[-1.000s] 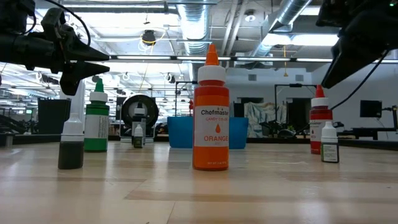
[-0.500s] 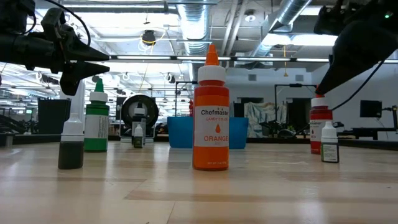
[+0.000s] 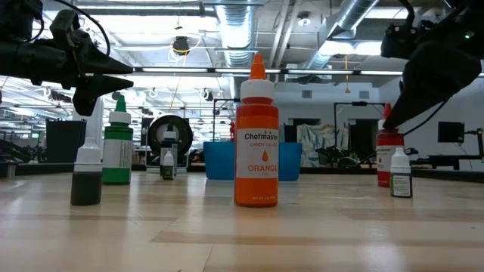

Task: Pick & Place food coloring
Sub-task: Put the large red food coloring bottle into the blue bin

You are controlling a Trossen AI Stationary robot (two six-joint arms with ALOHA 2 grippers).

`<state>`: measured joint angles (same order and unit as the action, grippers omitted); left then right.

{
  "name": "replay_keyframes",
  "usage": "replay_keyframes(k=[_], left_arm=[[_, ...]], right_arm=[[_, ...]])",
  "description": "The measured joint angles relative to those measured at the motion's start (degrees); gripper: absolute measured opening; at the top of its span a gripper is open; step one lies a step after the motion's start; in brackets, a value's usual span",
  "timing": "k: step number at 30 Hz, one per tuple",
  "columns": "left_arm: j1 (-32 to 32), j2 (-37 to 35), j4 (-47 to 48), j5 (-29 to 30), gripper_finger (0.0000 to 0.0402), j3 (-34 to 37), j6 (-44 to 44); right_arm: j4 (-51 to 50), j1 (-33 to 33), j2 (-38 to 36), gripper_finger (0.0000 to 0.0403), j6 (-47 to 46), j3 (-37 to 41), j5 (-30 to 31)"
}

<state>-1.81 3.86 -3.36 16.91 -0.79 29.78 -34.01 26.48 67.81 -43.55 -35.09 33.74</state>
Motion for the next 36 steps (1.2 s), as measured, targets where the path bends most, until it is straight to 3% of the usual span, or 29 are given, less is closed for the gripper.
replay_keyframes(k=[12,23,36], left_arm=[[-0.01,0.0,0.01,0.28,0.0136,0.02,0.0],[-0.01,0.0,-0.01,0.28,0.0136,0.02,0.0],[-0.01,0.0,0.01,0.26,0.0136,0.02,0.0]], right_arm=[[0.04,0.0,0.0,0.0162,0.02,0.0,1.24],[0.06,0.0,0.0,0.0112,-0.06,0.0,1.57],[0.04,-3.31,0.0,0.0111,-2.48,0.0,1.52]])
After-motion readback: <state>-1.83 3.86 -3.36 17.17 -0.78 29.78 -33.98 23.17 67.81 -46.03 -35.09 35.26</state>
